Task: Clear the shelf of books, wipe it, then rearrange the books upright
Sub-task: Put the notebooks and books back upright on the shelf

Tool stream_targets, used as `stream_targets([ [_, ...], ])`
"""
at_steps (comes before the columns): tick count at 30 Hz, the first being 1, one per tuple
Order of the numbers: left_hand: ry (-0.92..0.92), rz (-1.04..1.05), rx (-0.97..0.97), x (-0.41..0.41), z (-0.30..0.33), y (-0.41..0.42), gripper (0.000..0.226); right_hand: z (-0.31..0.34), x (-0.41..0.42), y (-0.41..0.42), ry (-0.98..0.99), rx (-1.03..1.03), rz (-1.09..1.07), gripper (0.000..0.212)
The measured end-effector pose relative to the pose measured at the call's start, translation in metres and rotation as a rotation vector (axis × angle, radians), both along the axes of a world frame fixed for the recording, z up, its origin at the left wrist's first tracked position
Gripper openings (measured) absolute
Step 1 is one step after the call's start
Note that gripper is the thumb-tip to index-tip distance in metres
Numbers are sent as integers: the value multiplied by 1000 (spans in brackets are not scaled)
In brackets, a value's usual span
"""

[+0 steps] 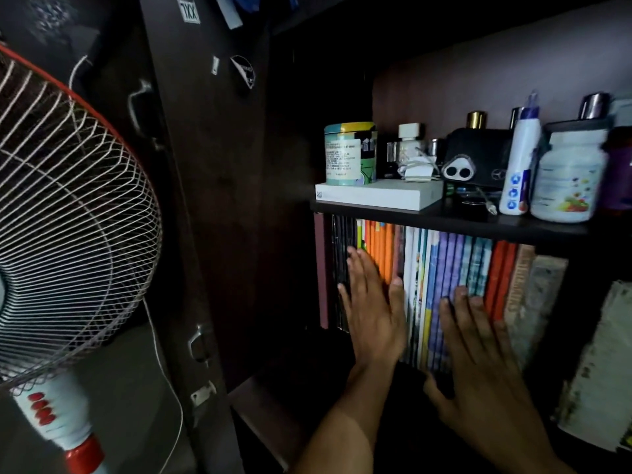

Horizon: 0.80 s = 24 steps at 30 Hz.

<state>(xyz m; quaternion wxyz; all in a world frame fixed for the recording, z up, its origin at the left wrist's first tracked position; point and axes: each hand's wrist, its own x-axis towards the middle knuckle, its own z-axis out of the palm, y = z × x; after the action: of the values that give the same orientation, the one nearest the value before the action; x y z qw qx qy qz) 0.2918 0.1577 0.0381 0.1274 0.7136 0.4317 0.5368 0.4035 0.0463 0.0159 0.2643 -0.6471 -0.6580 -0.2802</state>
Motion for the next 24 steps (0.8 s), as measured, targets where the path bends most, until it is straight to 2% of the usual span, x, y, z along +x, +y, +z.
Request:
stream_targets([
  [3,-74,-112,-35,-2,-1,9,67,1,1,-1,7,-24,2,105],
  [7,-3,-209,-51,-9,0,14,67,0,-2,-3,-50,-66,-59,106],
  [10,-37,-179,-12,-5,-5,11,65,1,-8,0,-72,-105,-128,121],
  [13,-114,-103,30,1,-18,8,61,-1,-15,7,-60,-100,-165,123],
  [17,-13,-67,206,5,-15,7,65,-4,-15,10,-64,-58,-150,118],
  [24,125,-84,181,10,-10,5,76,-3,-24,9,13,-40,-120,111],
])
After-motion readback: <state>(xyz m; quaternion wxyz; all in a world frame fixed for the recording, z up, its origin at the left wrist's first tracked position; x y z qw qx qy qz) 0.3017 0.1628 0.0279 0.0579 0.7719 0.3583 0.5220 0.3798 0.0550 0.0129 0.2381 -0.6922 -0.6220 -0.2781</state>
